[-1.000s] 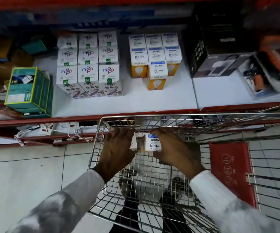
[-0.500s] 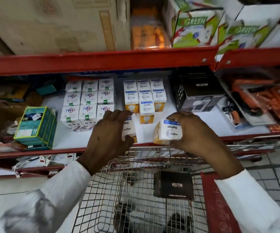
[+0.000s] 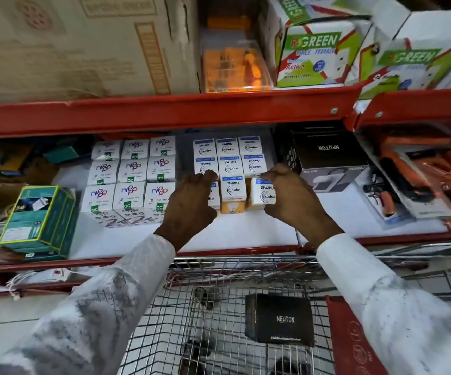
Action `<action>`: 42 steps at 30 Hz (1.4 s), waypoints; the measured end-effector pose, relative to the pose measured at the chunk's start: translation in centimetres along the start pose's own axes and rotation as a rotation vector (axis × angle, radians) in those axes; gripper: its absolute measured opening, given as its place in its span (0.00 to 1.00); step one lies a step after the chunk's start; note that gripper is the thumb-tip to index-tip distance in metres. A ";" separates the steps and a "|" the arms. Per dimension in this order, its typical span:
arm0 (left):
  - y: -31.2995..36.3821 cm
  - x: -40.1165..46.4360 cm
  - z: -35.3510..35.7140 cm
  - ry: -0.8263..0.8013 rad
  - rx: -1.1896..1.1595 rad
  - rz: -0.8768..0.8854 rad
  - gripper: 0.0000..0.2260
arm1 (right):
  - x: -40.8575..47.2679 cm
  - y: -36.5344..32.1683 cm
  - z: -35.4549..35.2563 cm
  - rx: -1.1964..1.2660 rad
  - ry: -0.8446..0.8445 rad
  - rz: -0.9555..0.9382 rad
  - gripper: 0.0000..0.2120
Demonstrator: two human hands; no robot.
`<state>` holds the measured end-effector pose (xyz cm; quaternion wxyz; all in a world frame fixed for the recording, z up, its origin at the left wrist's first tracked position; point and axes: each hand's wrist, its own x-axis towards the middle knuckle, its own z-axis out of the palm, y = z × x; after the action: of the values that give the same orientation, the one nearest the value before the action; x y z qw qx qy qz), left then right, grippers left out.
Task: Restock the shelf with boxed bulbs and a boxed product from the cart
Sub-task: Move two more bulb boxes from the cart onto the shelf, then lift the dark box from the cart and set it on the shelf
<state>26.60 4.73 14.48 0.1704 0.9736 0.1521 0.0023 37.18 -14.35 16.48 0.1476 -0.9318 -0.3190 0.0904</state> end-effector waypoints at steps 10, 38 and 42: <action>-0.7 1.3 2.0 0.038 -0.077 -0.004 0.29 | 2.4 1.0 2.5 -0.024 -0.027 -0.036 0.33; 5.3 -17.1 15.1 -0.223 -0.083 0.200 0.34 | -21.9 7.2 13.1 0.021 -0.011 0.170 0.32; 6.7 -18.0 19.7 -0.304 -0.411 -0.041 0.31 | -23.7 9.4 16.7 0.211 -0.138 0.420 0.34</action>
<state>12.47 -13.10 -1.00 0.3858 0.9043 0.1406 -0.1166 19.69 -32.51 -0.57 0.2001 -0.9487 -0.1164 0.2152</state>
